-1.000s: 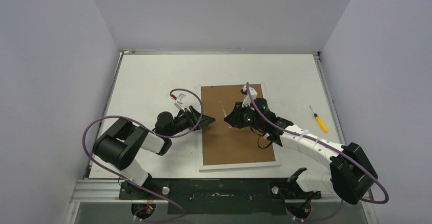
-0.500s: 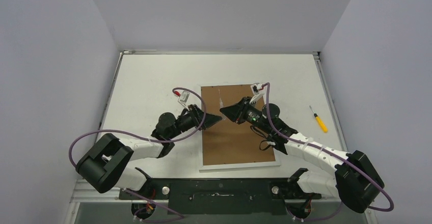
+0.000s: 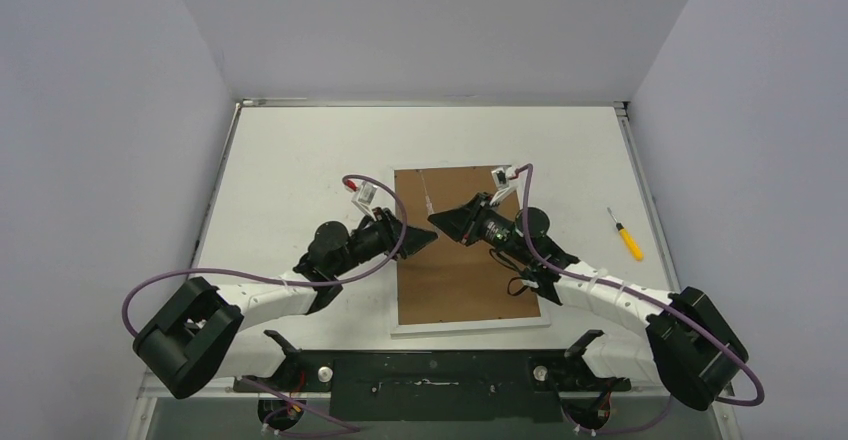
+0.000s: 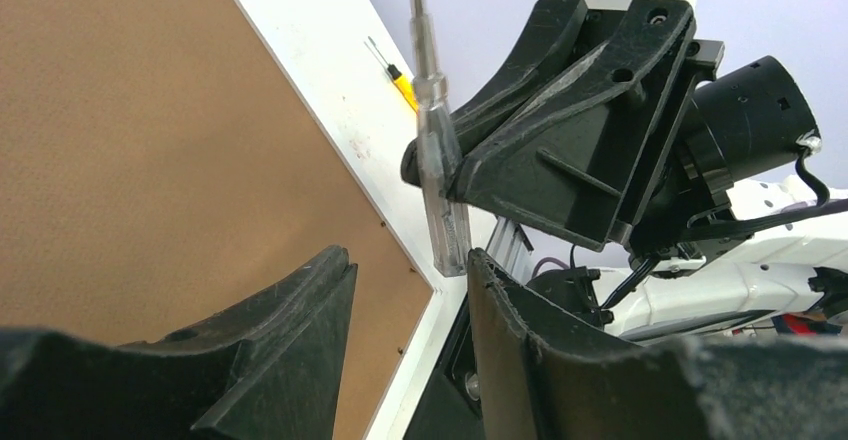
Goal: Take the photo out of the frame
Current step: Pick up the screwdriver from the center of the board.
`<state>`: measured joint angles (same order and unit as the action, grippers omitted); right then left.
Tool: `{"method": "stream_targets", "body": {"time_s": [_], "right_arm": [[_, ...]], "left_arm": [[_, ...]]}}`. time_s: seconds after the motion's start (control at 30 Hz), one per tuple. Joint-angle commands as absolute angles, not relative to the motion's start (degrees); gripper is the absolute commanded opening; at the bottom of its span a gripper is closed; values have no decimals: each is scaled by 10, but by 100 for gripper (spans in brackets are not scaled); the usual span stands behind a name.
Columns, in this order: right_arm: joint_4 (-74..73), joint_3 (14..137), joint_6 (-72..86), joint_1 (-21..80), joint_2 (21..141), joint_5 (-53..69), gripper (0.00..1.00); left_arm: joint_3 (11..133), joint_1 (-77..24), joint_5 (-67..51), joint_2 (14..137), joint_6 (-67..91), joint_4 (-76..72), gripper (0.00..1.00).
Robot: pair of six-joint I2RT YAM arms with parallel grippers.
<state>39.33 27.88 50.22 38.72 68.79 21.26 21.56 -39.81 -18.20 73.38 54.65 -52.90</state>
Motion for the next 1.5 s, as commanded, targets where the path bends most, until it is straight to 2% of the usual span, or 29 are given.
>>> {"method": "stream_targets", "body": {"time_s": [0.0, 0.1, 0.17, 0.27, 0.4, 0.5, 0.63, 0.77, 1.03, 1.1, 1.17, 1.2, 1.3, 1.37, 1.4, 1.47], "right_arm": [[454, 282, 515, 408, 690, 239, 5], [432, 289, 502, 410, 686, 247, 5], [387, 300, 480, 409, 674, 247, 5], [314, 315, 440, 409, 656, 231, 5], [262, 326, 401, 409, 644, 225, 5], [249, 337, 376, 410, 651, 259, 5], [242, 347, 358, 411, 665, 308, 5], [255, 344, 355, 414, 664, 334, 5], [229, 362, 337, 426, 687, 353, 5], [228, 364, 337, 428, 691, 356, 5], [228, 365, 337, 428, 692, 355, 6], [228, 365, 338, 429, 692, 351, 10], [246, 349, 354, 429, 685, 327, 32], [309, 316, 392, 430, 677, 315, 45], [344, 298, 416, 430, 672, 304, 55], [406, 271, 451, 432, 669, 283, 65]], "left_arm": [[248, -412, -192, 730, 527, -526, 43], [245, -410, -191, 720, 521, -521, 42], [237, -409, -151, 691, 501, -490, 42], [230, -408, -76, 628, 479, -407, 53], [230, -405, -39, 564, 462, -341, 69], [241, -401, -33, 552, 463, -314, 70], [261, -384, -40, 554, 482, -294, 58], [269, -362, -71, 567, 511, -300, 50], [259, -349, -143, 588, 546, -368, 41], [262, -349, -155, 595, 548, -371, 30], [266, -348, -159, 600, 550, -368, 11], [268, -348, -156, 601, 553, -365, 1], [263, -343, -129, 598, 589, -363, 0], [247, -343, -110, 593, 627, -395, 0], [237, -344, -101, 591, 650, -422, 0], [223, -344, -90, 591, 689, -463, 0]]}}
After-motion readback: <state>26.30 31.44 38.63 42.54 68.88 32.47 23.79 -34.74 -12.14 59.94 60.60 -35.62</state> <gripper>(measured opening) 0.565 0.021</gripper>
